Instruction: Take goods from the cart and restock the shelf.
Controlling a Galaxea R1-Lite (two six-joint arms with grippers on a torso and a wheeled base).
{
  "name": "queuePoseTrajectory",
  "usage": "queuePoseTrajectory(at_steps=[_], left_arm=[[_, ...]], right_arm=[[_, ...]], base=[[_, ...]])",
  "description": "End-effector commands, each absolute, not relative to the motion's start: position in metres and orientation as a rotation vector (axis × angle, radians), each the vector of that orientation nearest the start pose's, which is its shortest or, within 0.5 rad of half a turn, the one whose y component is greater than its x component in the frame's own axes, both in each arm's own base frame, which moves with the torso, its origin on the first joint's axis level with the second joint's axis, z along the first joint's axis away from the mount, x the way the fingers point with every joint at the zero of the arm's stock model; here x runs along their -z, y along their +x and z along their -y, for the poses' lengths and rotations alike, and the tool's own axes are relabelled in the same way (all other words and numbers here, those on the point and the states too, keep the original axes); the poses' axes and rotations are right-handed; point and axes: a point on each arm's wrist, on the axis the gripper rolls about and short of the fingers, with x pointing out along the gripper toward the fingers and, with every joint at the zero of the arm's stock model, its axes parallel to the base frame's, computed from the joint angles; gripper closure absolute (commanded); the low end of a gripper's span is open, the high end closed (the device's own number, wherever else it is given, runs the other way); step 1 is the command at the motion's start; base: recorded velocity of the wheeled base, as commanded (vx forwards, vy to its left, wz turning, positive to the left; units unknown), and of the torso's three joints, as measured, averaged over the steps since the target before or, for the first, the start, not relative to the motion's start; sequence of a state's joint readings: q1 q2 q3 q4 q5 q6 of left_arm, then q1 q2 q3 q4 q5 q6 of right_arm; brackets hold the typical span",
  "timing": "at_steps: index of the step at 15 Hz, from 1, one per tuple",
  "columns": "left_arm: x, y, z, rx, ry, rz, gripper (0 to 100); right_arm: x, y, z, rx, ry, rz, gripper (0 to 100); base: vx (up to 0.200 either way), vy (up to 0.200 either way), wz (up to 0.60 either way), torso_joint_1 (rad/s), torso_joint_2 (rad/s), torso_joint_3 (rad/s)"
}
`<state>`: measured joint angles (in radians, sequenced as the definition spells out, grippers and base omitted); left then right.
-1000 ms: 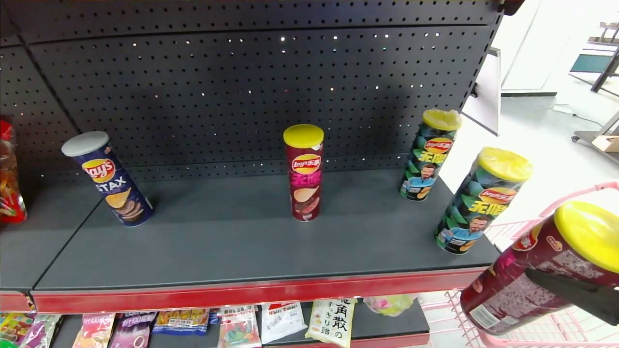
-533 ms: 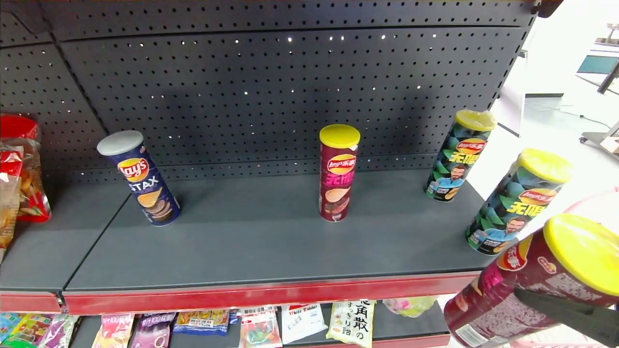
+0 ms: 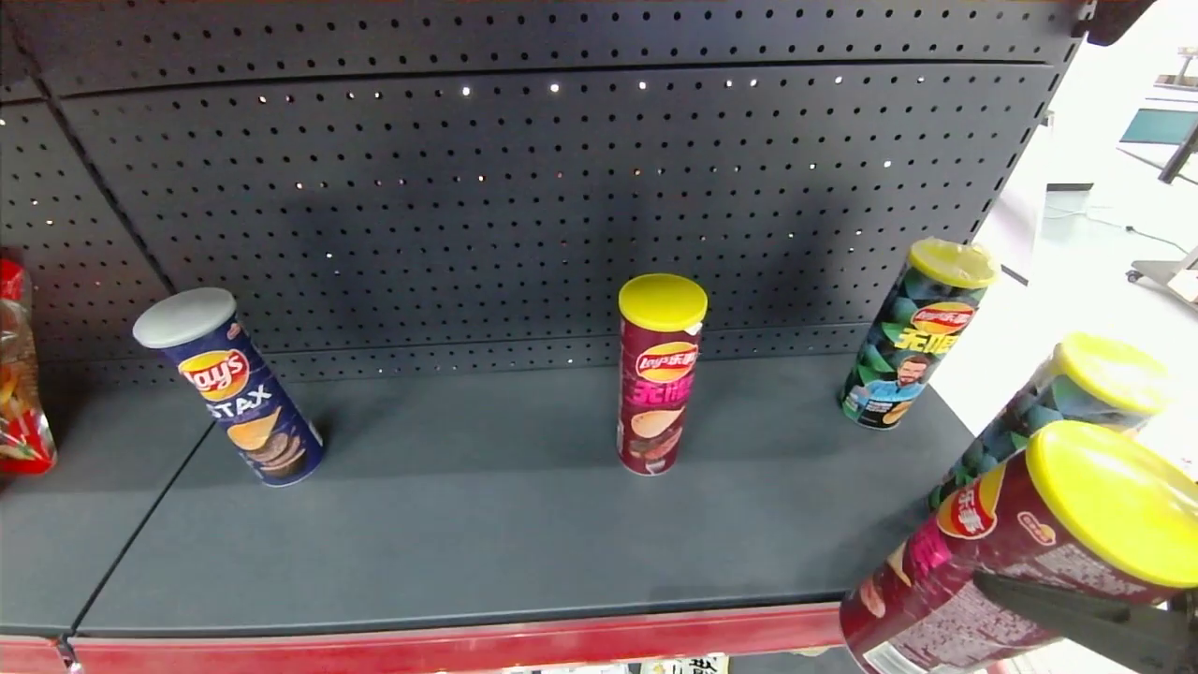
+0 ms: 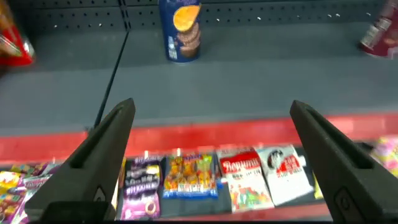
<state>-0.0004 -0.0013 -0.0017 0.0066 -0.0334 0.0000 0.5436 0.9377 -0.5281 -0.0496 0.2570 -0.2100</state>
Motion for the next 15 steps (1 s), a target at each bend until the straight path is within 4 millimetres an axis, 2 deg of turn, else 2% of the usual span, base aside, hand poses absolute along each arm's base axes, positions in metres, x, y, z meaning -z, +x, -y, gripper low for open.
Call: queuePoseTrajectory(at_steps=[1,8,11,12,13,14,15], left_arm=[[-0.075,-0.023,0.001,0.034,0.000,-0.005,0],[-0.076,-0.023,0.001,0.038,0.003,-0.008,0],[-0.077,-0.023,0.003,0.115,0.081,0.009,0],[-0.109,-0.026,0.004,0.173,0.074,0.051,0],[-0.155,-0.011,0.004,0.204,0.018,-0.013,0],[-0.183,0.001,0.005,0.238,-0.012,-0.029,0],[-0.199,0.021,0.008,0.361,0.015,-0.085,0]], right_arm=[[-0.205,0.090,-0.061,-0.830,-0.250,-0.285,100],[-0.207,0.082,-0.068,-0.939,-0.255,-0.260,100],[-0.218,0.082,-0.071,-0.960,-0.252,-0.223,100],[-0.217,0.082,-0.071,-0.960,-0.253,-0.229,100],[-0.215,0.082,-0.071,-0.961,-0.254,-0.237,100],[-0.213,0.083,-0.072,-0.961,-0.256,-0.248,100],[-0.211,0.082,-0.071,-0.956,-0.257,-0.252,100]], base=[[0.000,0.000,0.00,0.000,0.00,0.000],[0.000,0.000,0.00,0.000,0.00,0.000],[0.000,0.000,0.00,0.000,0.00,0.000],[0.000,0.000,0.00,0.000,0.00,0.000],[0.000,0.000,0.00,0.000,0.00,0.000],[0.000,0.000,0.00,0.000,0.00,0.000],[0.000,0.000,0.00,0.000,0.00,0.000]])
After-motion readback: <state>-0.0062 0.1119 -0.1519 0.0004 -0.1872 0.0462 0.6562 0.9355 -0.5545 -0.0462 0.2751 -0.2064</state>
